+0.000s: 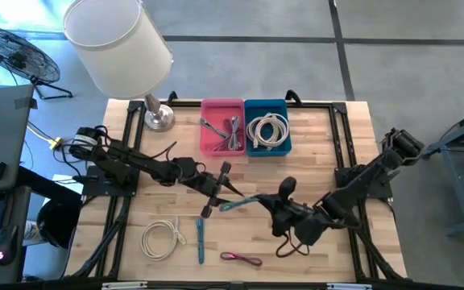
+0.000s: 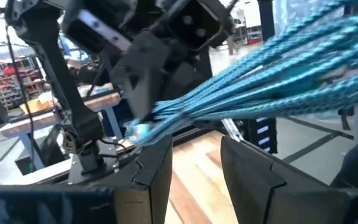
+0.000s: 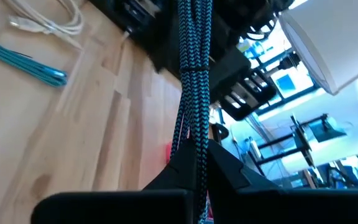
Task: Pick & Place USB Port
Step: Put the right blue charger cable into the pink bin
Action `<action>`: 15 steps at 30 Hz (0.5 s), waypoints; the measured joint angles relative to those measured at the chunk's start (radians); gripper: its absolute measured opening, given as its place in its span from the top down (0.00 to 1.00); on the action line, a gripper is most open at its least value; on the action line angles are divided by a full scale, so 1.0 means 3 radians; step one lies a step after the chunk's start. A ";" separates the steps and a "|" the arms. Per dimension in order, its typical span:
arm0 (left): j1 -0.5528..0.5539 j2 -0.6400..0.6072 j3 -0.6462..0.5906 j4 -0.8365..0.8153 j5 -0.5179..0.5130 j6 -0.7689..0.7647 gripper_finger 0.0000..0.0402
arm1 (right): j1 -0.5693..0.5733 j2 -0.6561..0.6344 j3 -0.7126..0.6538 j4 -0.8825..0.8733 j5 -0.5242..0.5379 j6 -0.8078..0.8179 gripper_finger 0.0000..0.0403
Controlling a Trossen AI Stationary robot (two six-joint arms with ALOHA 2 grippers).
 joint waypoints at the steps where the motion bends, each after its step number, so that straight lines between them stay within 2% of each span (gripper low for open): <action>1: -0.0001 0.0000 0.0000 0.0000 0.0000 0.0000 0.67 | -0.0017 0.0000 0.0000 0.0001 -0.0023 0.0000 0.99; 15: -0.0021 0.0000 -0.0003 0.0152 -0.0015 0.0071 0.67 | -0.0214 0.0000 0.0001 0.0010 -0.0356 0.0112 0.99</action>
